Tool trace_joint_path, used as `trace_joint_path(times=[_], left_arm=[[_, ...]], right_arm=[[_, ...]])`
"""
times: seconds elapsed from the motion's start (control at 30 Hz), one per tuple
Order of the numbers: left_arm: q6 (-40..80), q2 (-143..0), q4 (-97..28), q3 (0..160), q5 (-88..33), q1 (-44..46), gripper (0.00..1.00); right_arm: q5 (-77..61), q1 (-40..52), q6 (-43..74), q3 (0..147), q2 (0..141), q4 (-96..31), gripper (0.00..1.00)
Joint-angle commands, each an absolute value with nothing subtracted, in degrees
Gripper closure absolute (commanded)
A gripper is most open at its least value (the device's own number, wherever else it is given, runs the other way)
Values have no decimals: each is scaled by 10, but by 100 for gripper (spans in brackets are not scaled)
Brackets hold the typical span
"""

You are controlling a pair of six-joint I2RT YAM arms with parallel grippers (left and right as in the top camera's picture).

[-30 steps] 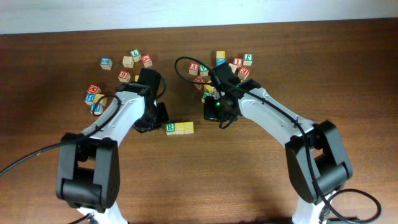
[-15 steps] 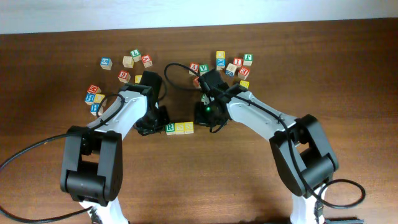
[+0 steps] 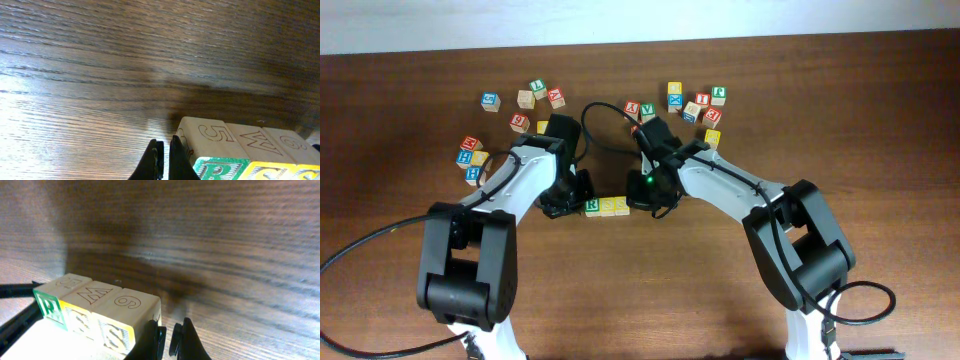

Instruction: Spell out RSS

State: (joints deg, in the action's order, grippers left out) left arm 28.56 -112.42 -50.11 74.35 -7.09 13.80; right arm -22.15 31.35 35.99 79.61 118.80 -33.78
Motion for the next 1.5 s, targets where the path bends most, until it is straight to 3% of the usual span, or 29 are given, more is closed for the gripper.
trace_joint_path(times=[0.0, 0.8, 1.0, 1.2, 1.33, 1.47], left_arm=[[286, -1129, -500, 740, -86, 139, 100], [270, -1129, -500, 740, -60, 138, 100], [270, -1129, -500, 740, -46, 138, 100], [281, -1129, -516, 749, -22, 117, 100], [280, -1125, -547, 770, -18, 92, 100], [271, -1095, -600, 802, -19, 63, 95]], right_arm=[[-232, 324, 361, 797, 1193, -333, 96], [-209, 314, 347, 797, 1192, -335, 96], [-158, 307, 347, 798, 1185, -362, 87], [-138, 284, 326, 836, 1178, -427, 85], [-114, 273, 319, 865, 1161, -475, 78], [-69, 269, 319, 875, 1104, -523, 52]])
